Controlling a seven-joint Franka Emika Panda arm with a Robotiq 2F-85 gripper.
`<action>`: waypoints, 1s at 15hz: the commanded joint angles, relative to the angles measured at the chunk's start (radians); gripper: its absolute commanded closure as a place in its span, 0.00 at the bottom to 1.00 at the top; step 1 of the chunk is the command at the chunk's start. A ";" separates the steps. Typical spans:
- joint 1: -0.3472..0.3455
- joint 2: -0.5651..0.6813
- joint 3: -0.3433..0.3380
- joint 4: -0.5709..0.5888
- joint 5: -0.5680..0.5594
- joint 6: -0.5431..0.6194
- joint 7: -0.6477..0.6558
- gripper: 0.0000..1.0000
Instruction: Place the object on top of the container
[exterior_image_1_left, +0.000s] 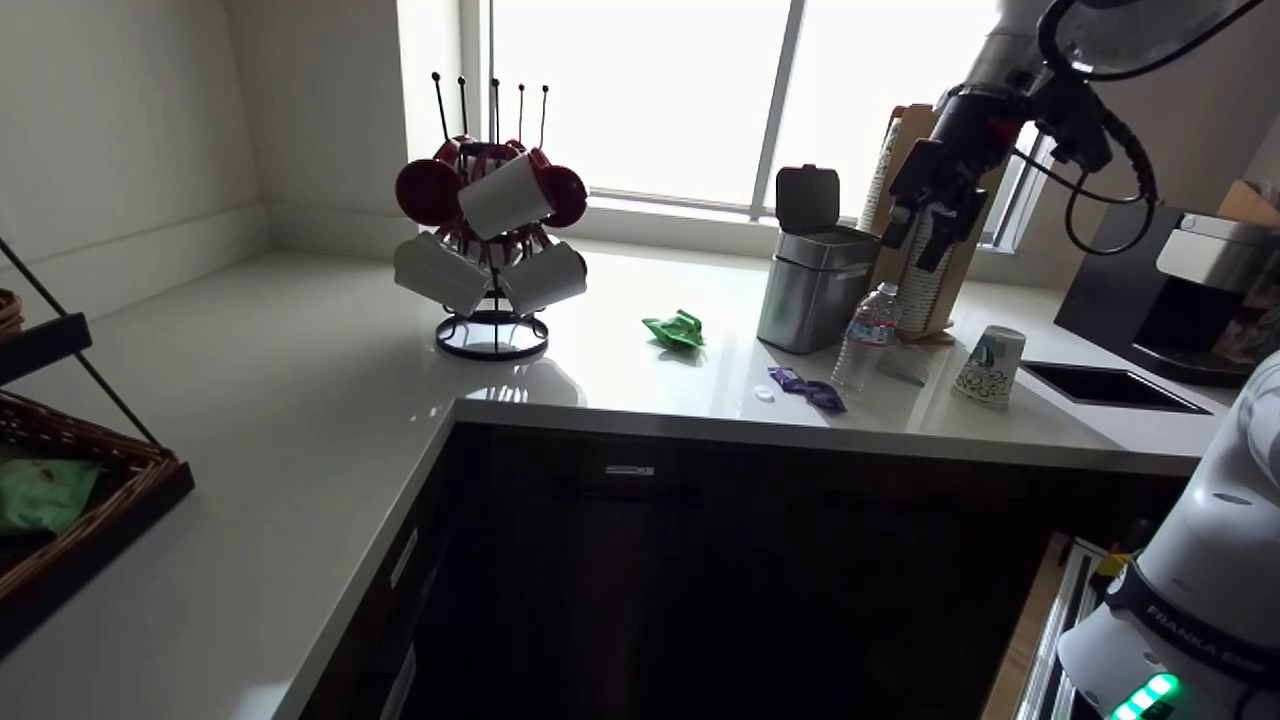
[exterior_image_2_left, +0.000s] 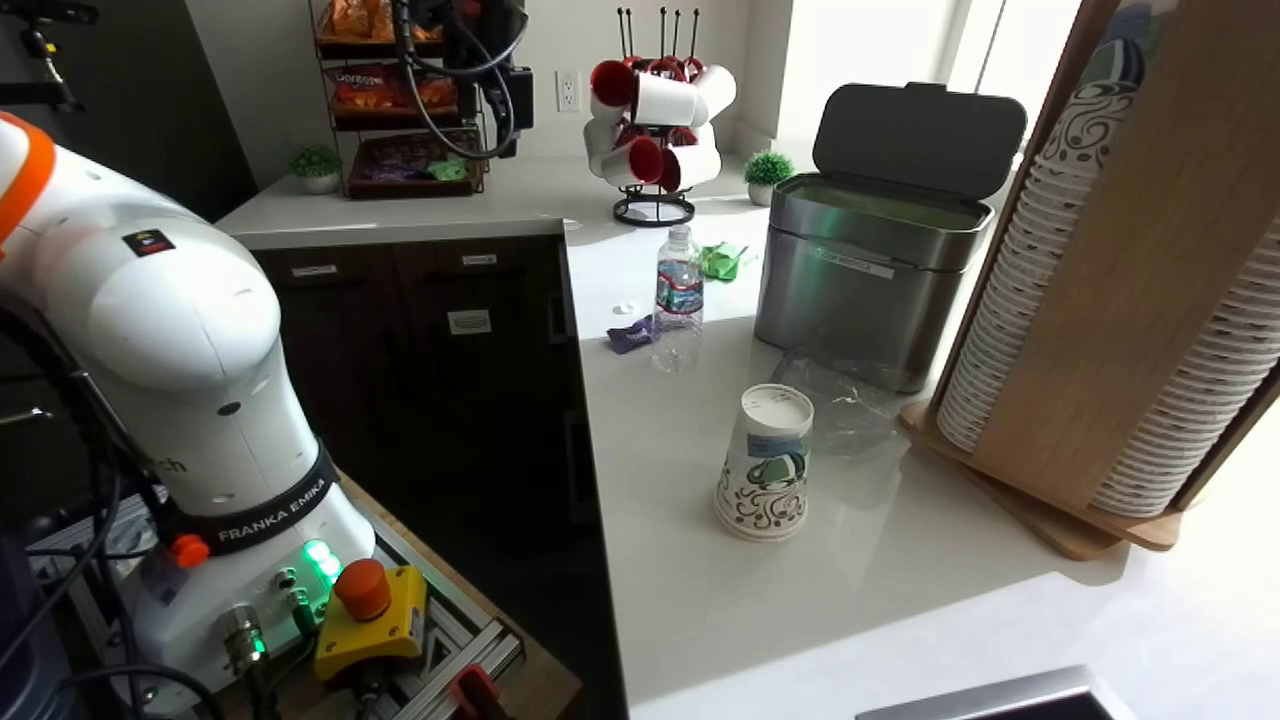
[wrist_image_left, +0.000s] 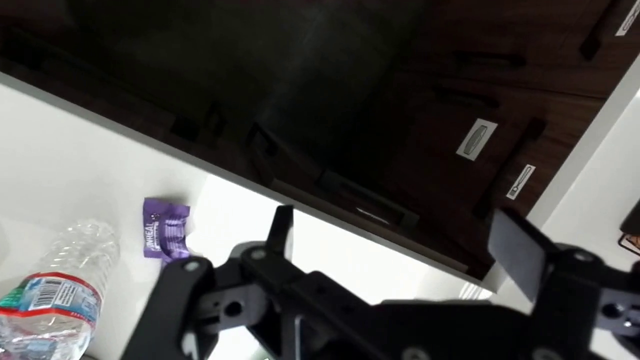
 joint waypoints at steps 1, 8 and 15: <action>-0.004 -0.004 0.000 0.003 0.007 -0.004 -0.002 0.00; -0.079 0.048 0.071 -0.060 -0.122 0.138 0.110 0.00; -0.124 0.186 0.118 -0.131 -0.186 0.382 0.304 0.00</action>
